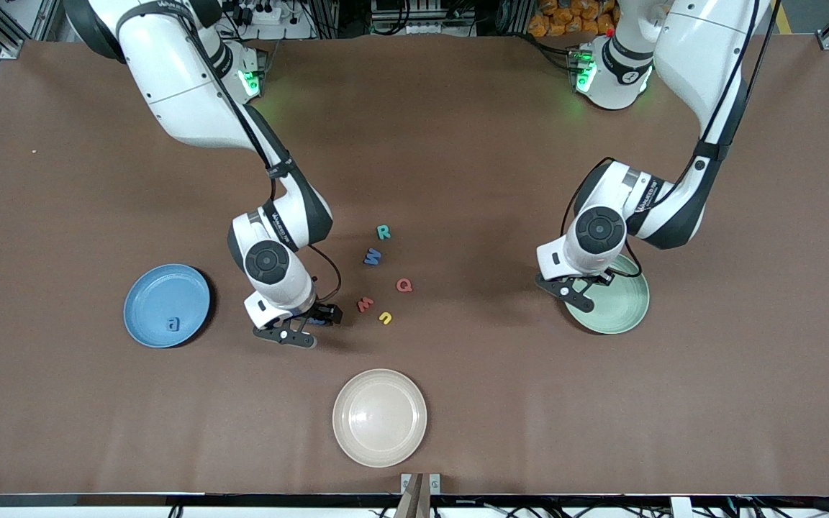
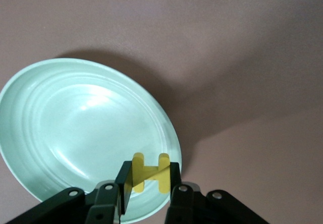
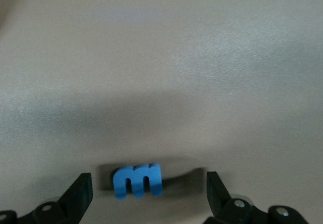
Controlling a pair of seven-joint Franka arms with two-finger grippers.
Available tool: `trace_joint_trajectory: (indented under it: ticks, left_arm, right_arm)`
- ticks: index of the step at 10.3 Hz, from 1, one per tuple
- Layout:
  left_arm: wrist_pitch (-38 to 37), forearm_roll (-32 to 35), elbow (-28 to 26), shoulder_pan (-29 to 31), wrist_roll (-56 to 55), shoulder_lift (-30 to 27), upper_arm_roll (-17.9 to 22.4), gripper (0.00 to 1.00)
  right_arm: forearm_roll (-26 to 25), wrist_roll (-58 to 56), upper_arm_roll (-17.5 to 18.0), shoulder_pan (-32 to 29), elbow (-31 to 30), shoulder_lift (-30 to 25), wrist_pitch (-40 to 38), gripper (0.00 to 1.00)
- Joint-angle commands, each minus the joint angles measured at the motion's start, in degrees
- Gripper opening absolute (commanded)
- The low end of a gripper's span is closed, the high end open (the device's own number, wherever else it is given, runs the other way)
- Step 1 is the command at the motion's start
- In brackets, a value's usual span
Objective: Sort upper and lower case letters into plates
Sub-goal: 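Release the H on the green plate while the right gripper grasps blue m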
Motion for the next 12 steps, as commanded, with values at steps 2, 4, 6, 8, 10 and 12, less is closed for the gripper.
trace_joint_trajectory:
  ticks: [2, 4, 6, 8, 10, 12]
  left_arm:
    - [6.26, 3.96, -2.33, 1.80, 1.23, -0.62, -0.26, 0.00]
    - [6.45, 3.96, -2.24, 1.46, 0.10, -0.88, -0.26, 0.70]
    - [5.75, 3.96, -2.33, 1.10, 0.09, -1.41, -0.26, 0.87]
    - [5.66, 3.44, -2.16, 0.75, -1.83, -1.06, -0.34, 0.86]
    - [5.74, 2.47, -1.37, -0.83, -13.11, -0.45, -2.44, 0.86]
    - [5.74, 2.20, 2.66, -3.72, -28.31, 3.05, -4.12, 0.86]
  right_arm:
    - [0.88, 1.48, -0.17, 0.81, 1.93, 1.08, -0.45, 1.00]
    - [0.79, 1.48, -0.17, 0.90, 1.84, 1.08, -0.28, 0.98]
    - [0.88, 1.30, -0.17, 0.90, 1.67, 1.25, -0.10, 0.36]
    - [0.79, 1.21, -0.08, 0.90, 1.32, 1.34, 0.69, 0.03]
    - [0.79, 1.04, -0.08, 0.90, 1.40, 1.25, 0.69, 0.00]
    - [0.79, 0.78, -0.08, 0.29, 1.58, 0.56, 0.17, 0.00]
